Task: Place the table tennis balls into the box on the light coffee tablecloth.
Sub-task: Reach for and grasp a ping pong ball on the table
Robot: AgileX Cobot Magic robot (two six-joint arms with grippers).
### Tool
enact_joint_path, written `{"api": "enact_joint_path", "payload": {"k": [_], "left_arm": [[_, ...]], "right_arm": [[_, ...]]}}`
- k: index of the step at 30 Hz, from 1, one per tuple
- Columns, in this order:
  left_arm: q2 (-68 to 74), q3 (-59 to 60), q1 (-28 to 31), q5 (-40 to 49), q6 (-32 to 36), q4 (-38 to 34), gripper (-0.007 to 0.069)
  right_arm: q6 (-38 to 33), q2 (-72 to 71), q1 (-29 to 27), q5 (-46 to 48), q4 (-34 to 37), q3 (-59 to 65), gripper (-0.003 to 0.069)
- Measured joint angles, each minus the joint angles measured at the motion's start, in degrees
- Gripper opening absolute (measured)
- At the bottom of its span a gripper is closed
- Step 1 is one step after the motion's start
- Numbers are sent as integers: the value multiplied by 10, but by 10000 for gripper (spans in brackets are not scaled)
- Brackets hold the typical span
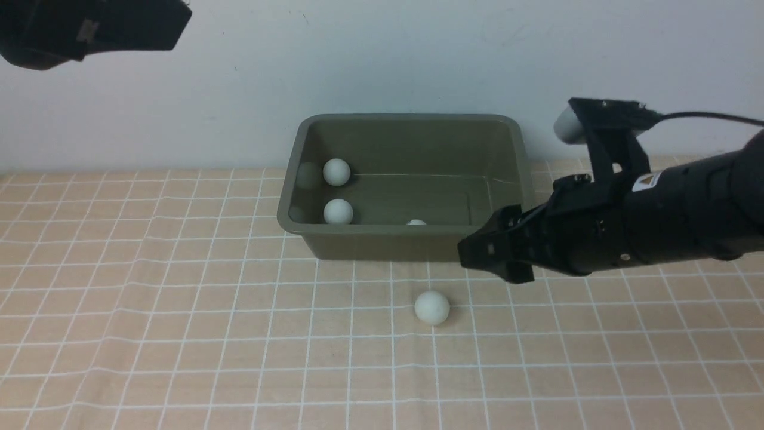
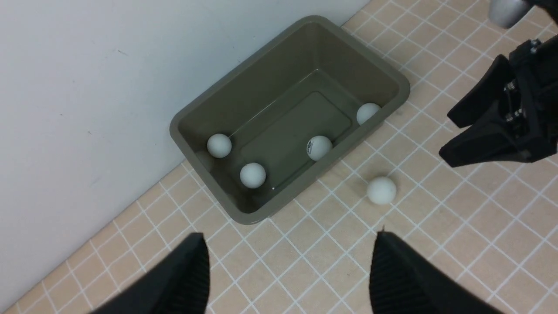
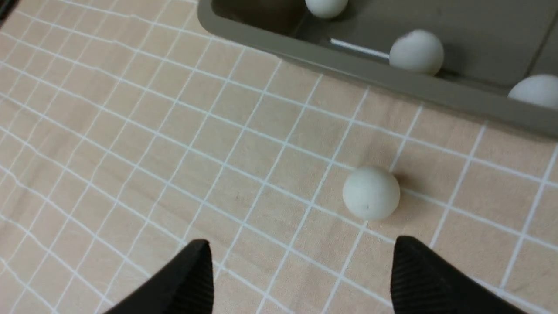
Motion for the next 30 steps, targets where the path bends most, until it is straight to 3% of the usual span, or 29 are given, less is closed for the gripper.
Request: {"api": "enact_joint_path", "payload": {"k": [9, 17, 30], "left_arm": [[0, 0, 0, -3, 0, 2, 414], [1, 0, 0, -3, 0, 2, 414], [1, 0, 0, -4, 0, 2, 414]], "right_arm": [[4, 112, 39, -75, -9, 0, 483], [-19, 178, 41, -139, -9, 0, 495], [-43, 253, 41, -120, -5, -83, 524]]}}
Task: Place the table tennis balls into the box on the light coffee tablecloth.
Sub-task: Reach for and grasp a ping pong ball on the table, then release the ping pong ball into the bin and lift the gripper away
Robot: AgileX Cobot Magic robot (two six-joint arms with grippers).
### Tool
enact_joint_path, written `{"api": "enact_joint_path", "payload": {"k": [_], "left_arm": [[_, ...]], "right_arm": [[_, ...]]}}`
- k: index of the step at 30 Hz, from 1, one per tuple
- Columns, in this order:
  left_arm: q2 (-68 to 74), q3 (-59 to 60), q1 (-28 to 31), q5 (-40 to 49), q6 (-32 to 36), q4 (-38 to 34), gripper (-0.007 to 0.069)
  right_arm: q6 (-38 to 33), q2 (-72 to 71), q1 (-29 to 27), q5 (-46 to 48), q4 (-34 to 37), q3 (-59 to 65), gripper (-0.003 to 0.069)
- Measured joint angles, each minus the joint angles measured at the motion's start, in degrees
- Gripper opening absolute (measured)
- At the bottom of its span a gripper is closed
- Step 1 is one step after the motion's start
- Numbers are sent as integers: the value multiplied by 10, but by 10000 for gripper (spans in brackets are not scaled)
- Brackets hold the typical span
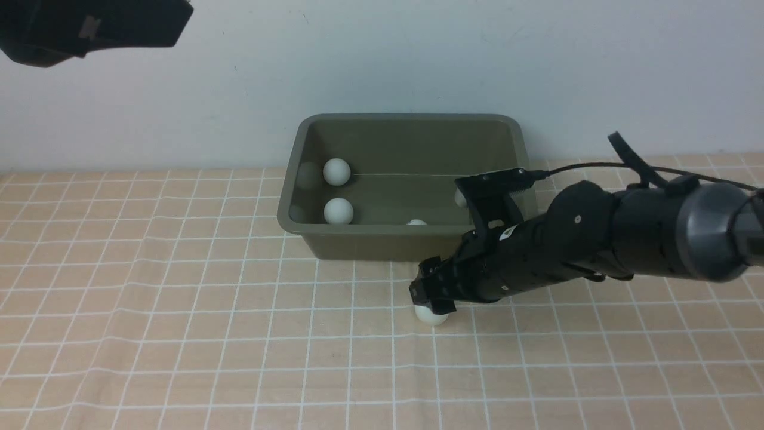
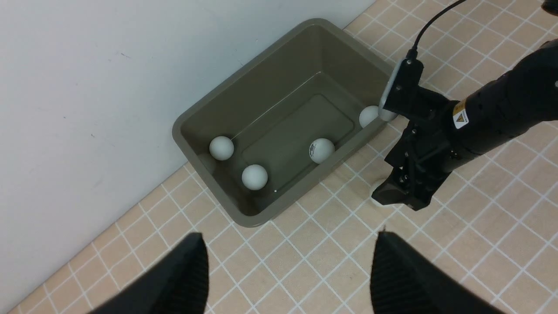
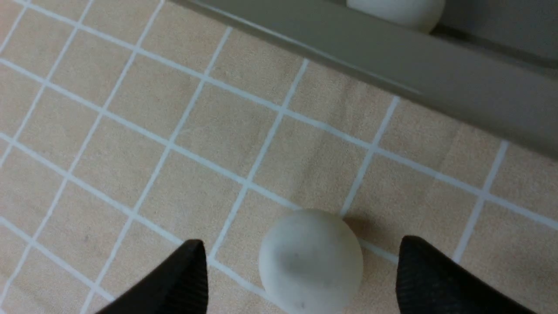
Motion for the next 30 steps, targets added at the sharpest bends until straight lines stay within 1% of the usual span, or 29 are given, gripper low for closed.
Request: {"api": "enact_joint_path", "payload": {"k": [12, 13, 15, 16, 17, 20, 25, 27, 29, 30], "left_arm": [[0, 0, 0, 0, 0, 1, 414], [0, 0, 0, 0, 0, 1, 414], [0, 0, 0, -1, 0, 1, 414], [0, 0, 0, -2, 0, 1, 414], [0, 0, 0, -2, 0, 1, 414], [0, 0, 0, -3, 0, 1, 414], [1, 0, 0, -4, 0, 5, 414], [1, 0, 0, -7, 0, 10, 414], [1, 0, 0, -7, 0, 11, 414], [1, 0, 0, -8, 0, 11, 414]], "right_arm": [[0, 56, 0, -3, 1, -8, 520], [-1, 58, 0, -8, 1, -8, 507], [-2, 58, 0, -12, 1, -9, 450], [-2, 58, 0, -13, -1, -9, 389], [-2, 57, 0, -13, -2, -9, 356], [-2, 46, 0, -6, -23, -9, 365], [13, 1, -1, 51, -82, -9, 365], [26, -42, -1, 87, -125, -9, 365], [29, -61, -1, 99, -138, -9, 365], [30, -94, -1, 116, -151, -9, 365]]}}
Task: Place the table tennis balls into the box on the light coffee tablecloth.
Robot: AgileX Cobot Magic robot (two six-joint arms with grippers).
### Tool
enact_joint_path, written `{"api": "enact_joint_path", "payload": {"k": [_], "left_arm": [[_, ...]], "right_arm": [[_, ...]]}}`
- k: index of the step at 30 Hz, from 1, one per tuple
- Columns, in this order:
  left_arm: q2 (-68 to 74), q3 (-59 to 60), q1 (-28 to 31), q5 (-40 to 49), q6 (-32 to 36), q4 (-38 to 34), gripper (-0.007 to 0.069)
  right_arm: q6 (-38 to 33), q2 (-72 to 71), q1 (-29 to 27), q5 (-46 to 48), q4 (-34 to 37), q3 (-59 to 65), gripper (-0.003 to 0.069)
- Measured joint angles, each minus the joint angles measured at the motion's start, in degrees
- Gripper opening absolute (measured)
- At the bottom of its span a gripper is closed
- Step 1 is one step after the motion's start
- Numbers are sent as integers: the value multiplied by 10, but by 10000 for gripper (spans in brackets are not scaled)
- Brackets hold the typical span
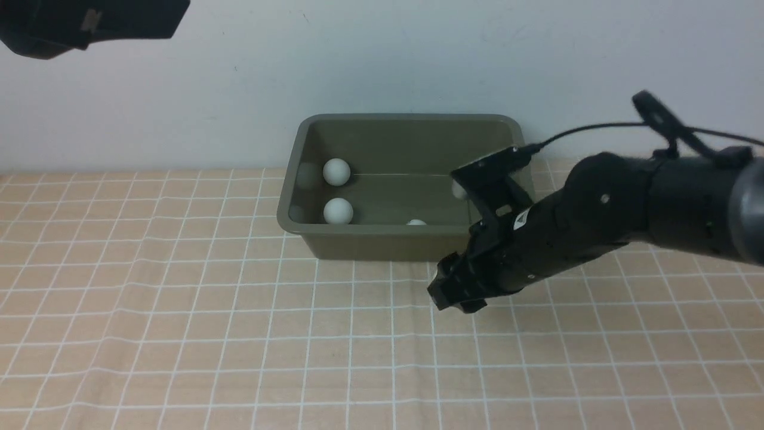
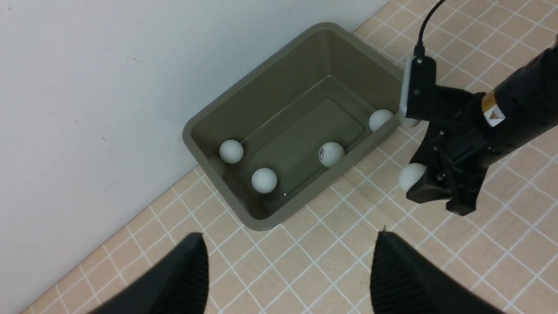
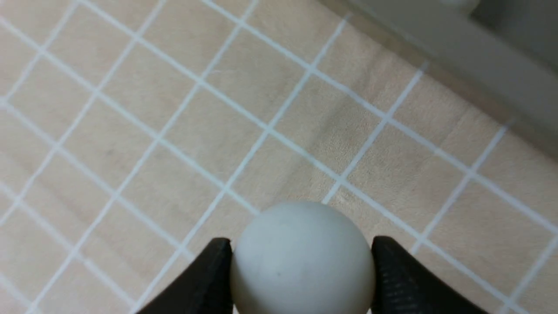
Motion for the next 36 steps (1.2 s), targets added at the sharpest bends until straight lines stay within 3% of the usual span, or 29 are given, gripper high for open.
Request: {"api": "enact_joint_path", "payload": {"k": [8, 13, 21, 29, 36], "left_arm": [[0, 0, 0, -1, 0, 0, 415], [0, 0, 0, 1, 0, 0, 415], [0, 0, 0, 11, 0, -2, 415], [0, 0, 0, 11, 0, -10, 415], [0, 0, 0, 11, 0, -11, 415]], "right_arm": [[2, -73, -19, 3, -9, -41, 365], [-20, 5, -80, 5, -4, -126, 365], [-87, 103, -121, 17, 40, -218, 365], [-102, 139, -123, 28, 57, -251, 563], [-102, 35, -150, 2, 50, -258, 551]]}}
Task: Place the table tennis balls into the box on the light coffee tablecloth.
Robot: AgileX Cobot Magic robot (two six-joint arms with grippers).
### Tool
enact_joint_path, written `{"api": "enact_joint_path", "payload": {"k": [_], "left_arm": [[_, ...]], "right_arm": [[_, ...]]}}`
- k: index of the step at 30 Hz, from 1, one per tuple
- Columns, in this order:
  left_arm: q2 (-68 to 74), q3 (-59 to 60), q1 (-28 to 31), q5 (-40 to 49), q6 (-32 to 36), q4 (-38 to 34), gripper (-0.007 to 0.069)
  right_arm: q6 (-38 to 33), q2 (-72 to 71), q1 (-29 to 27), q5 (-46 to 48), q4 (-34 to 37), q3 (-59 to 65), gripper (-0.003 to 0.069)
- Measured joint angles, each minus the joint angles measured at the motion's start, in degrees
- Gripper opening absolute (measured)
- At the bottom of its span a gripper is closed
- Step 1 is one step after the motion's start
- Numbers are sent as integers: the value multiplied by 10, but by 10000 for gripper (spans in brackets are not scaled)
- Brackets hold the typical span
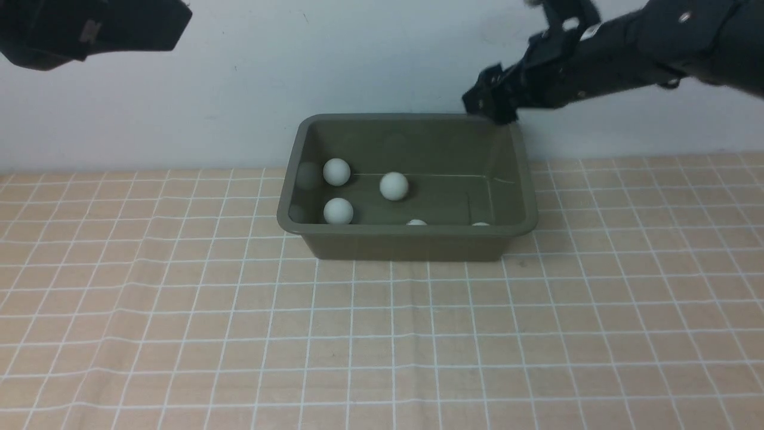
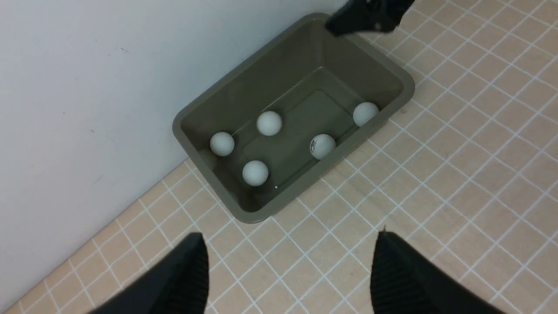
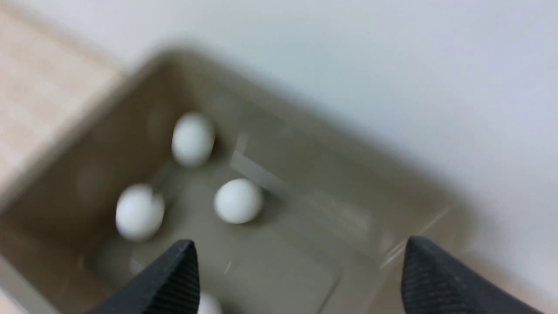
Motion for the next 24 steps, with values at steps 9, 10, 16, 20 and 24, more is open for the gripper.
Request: {"api": "enact_joint_path", "payload": {"k": [9, 10, 16, 20, 24], "left_arm": [[0, 0, 0, -17, 0, 0, 415], [0, 0, 0, -19, 0, 0, 415], [0, 0, 0, -30, 0, 36, 415], [-4, 0, 0, -28, -4, 140, 415], [-6, 0, 0, -50, -10, 176, 415]], "right_arm": [[0, -187, -61, 36, -80, -5, 495], [0, -203, -65, 45, -92, -5, 495], [3, -275, -84, 93, -131, -5, 494], [9, -337, -85, 114, -143, -5, 494], [15, -386, -85, 136, -140, -5, 494]]}}
